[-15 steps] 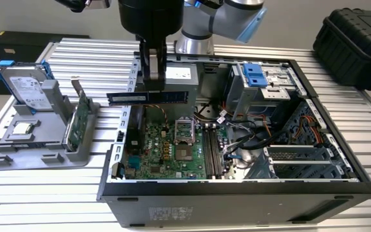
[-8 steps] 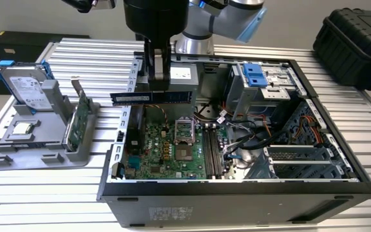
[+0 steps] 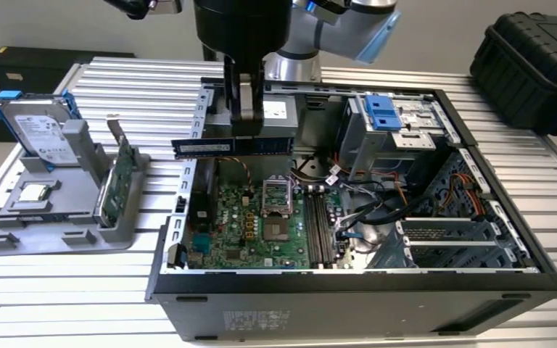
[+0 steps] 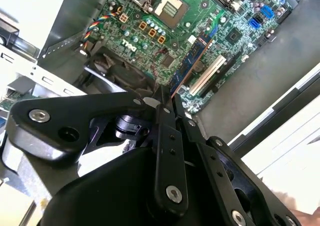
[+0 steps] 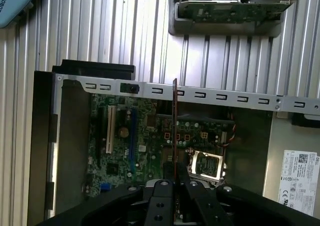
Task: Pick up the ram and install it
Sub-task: 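Pick up the ram and move it above insertion slot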
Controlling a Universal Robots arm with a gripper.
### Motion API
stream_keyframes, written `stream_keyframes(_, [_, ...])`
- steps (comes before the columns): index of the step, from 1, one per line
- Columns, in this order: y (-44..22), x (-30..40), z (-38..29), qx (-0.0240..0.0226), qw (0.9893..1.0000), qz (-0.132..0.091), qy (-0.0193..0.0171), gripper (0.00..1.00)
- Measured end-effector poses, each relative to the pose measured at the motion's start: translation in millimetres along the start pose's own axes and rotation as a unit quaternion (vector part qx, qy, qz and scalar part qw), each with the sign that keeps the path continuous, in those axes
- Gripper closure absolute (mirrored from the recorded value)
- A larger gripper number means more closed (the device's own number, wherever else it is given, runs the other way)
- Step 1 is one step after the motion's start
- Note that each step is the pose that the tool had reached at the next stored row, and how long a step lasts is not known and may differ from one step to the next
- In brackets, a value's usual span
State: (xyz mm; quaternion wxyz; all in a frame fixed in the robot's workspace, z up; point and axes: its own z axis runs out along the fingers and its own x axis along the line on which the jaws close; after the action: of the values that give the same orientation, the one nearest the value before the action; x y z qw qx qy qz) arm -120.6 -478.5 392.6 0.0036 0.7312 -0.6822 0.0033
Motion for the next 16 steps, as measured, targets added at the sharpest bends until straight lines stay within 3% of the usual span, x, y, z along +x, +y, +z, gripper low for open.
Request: stream_keyframes(16, [-12.8, 0.9, 0.0, 0.0, 1.0, 0.0, 0.0, 1.0])
